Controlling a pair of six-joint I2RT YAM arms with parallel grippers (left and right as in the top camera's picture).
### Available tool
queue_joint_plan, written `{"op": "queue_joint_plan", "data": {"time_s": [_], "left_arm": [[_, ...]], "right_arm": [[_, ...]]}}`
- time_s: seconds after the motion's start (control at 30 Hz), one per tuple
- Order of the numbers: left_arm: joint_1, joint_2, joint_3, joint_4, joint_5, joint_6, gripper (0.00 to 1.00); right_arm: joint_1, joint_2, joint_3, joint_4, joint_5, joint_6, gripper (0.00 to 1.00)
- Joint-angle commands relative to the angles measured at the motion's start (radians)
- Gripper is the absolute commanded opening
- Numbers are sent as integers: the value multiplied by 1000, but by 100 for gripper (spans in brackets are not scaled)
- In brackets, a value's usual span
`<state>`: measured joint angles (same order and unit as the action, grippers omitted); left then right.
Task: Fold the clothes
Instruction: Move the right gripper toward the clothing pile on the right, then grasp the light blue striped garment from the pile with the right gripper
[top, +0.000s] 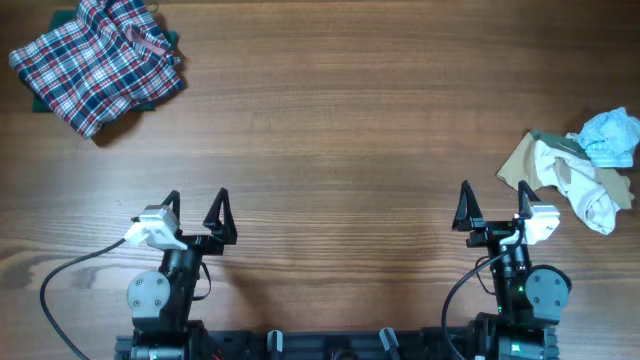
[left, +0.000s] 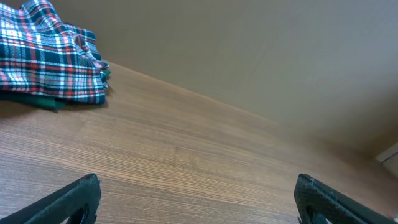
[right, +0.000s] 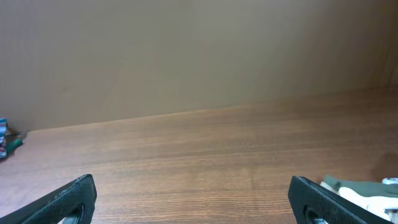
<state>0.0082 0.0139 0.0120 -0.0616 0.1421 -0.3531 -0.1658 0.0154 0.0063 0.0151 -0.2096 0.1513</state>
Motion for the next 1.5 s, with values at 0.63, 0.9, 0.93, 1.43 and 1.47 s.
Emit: {"op": "queue_joint_plan", "data": {"time_s": [0.63, 0.9, 0.93, 1.43, 1.47], "left_arm": [[-5, -5, -6, -3, -13, 17, 100], [-5, -5, -6, -3, -13, 17, 100], [-5, -5, -6, -3, -13, 17, 100], [-5, -5, -6, -3, -13, 17, 100], [-5, -5, -6, -3, -13, 17, 100]], "right_arm": [[-4, 50, 201, 282, -213, 248, 99], [-4, 495, 529, 16, 21, 99, 100], [-4, 558, 571, 7, 33, 90, 100], [-243, 1397, 1207, -305, 104, 32, 100], [-267, 1397, 1206, -291, 114, 32, 100]]}}
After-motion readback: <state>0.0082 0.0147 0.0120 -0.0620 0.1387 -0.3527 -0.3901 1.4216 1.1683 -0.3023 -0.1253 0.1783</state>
